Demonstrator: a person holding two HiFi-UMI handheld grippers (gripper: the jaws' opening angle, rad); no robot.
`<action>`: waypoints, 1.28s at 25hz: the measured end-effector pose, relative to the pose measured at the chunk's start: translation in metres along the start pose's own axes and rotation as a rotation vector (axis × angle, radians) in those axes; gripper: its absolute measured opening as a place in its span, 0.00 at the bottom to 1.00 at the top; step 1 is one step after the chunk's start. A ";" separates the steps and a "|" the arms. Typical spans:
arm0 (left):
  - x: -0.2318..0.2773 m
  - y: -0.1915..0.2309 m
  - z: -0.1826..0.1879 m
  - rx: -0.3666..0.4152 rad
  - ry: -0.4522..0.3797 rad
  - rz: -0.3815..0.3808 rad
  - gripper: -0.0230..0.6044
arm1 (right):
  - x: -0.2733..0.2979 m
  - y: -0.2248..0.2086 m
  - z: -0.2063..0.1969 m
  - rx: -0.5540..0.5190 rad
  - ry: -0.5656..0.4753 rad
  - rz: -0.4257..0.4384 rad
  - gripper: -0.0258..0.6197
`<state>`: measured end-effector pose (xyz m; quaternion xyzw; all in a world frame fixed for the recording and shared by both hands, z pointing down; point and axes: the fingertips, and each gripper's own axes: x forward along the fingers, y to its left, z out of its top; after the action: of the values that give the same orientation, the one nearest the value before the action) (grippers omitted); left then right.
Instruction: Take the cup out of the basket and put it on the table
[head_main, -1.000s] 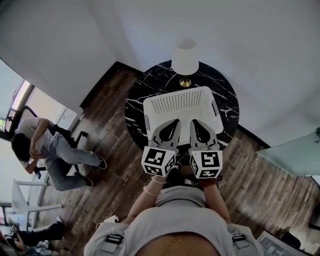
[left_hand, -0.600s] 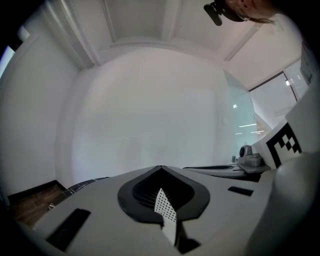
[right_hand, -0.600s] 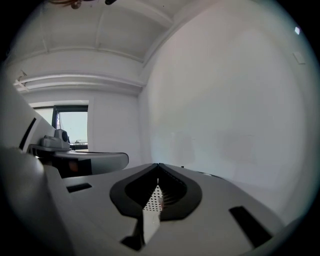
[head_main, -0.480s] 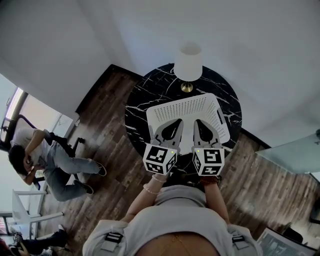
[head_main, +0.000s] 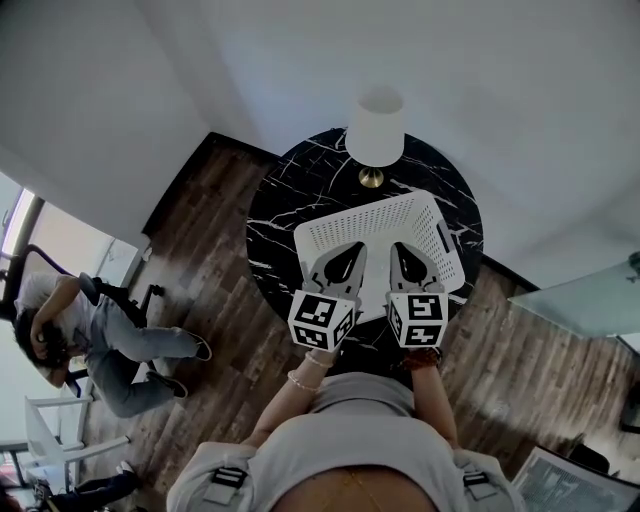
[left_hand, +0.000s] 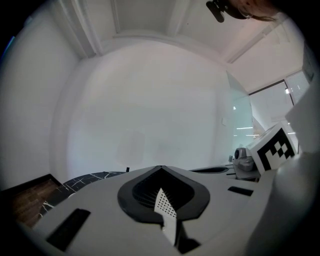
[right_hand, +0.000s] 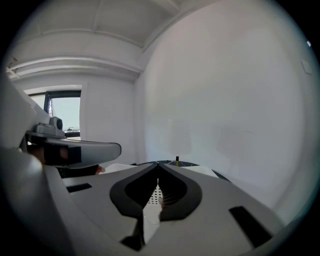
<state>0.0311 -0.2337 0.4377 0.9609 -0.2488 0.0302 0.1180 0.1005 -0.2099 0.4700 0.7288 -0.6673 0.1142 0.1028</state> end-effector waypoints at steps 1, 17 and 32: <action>0.000 0.001 0.000 -0.004 0.000 0.003 0.05 | 0.002 -0.001 -0.001 -0.004 0.010 0.000 0.06; 0.021 0.023 -0.013 -0.045 0.036 0.133 0.05 | 0.045 -0.011 -0.026 -0.105 0.171 0.138 0.06; 0.030 0.049 -0.021 -0.100 0.041 0.273 0.05 | 0.087 -0.005 -0.070 -0.179 0.351 0.386 0.06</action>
<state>0.0331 -0.2845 0.4719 0.9103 -0.3757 0.0532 0.1655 0.1106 -0.2707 0.5628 0.5452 -0.7733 0.1966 0.2571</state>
